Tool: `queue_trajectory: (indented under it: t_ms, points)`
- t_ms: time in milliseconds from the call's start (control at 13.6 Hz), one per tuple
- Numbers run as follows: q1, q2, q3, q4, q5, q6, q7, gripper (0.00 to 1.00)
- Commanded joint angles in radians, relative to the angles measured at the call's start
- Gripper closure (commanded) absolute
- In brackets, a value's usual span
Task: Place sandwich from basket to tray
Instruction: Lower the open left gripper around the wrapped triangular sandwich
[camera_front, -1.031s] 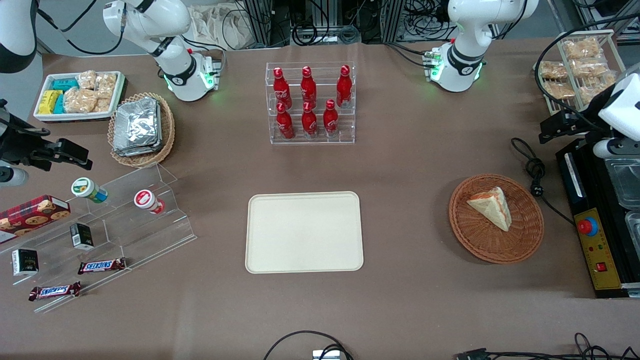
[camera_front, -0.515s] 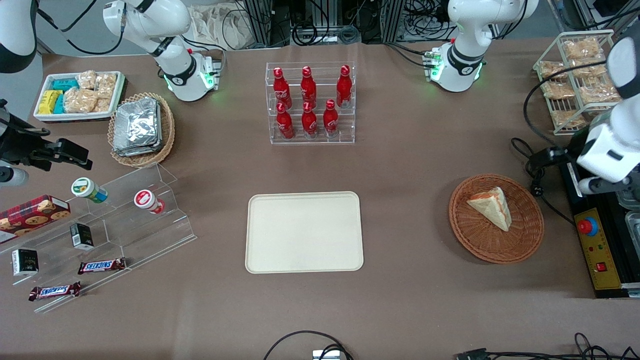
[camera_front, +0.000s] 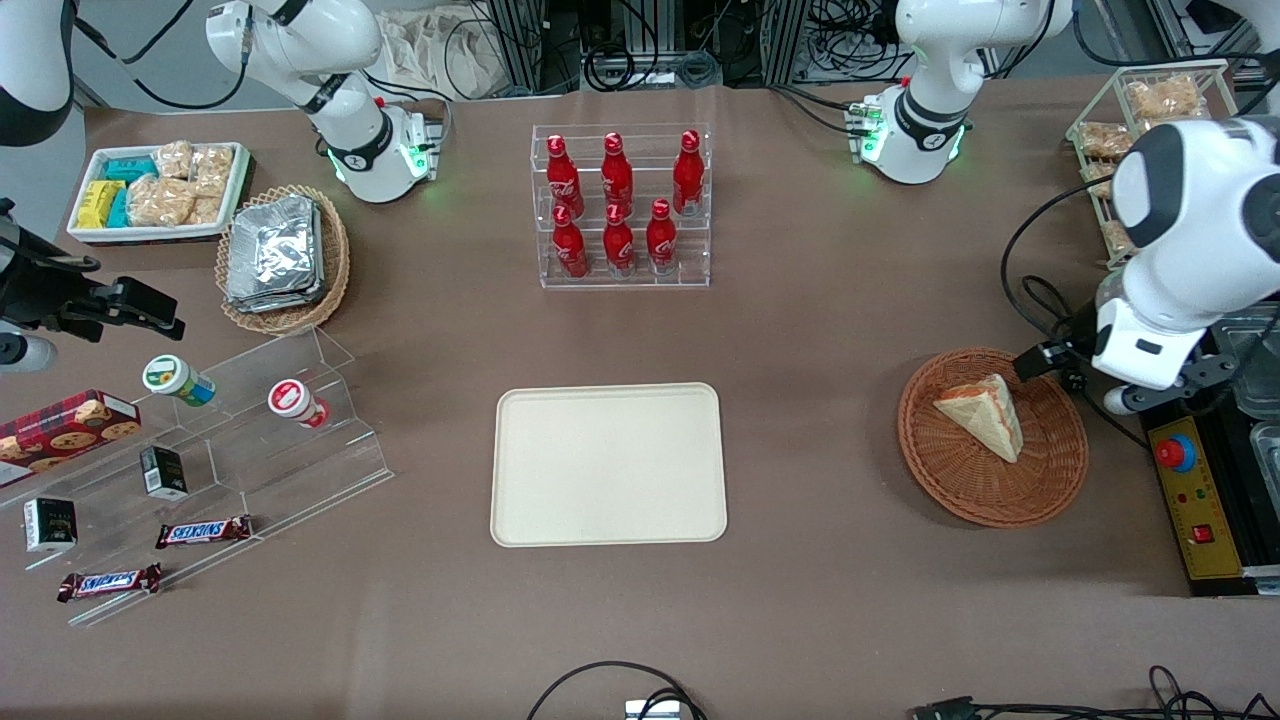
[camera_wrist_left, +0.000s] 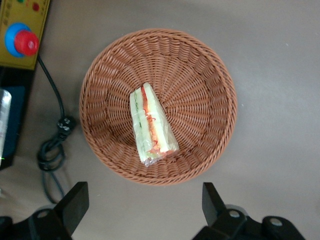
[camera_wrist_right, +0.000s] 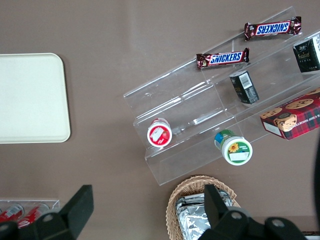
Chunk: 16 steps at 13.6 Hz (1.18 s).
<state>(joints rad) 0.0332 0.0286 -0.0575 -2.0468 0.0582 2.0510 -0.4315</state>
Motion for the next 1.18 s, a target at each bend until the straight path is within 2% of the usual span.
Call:
queue_trajectory:
  t_ms: [0,294,442,1104]
  points:
    - [-0.003,-0.047,0.002,-0.12,0.015,0.11,-0.091,0.0]
    - [0.004,-0.013,0.005,-0.19,0.018,0.245,-0.142,0.0]
    - [0.033,0.016,0.004,-0.194,0.018,0.273,-0.153,0.0]
    - [0.033,0.12,0.004,-0.228,0.018,0.417,-0.3,0.0]
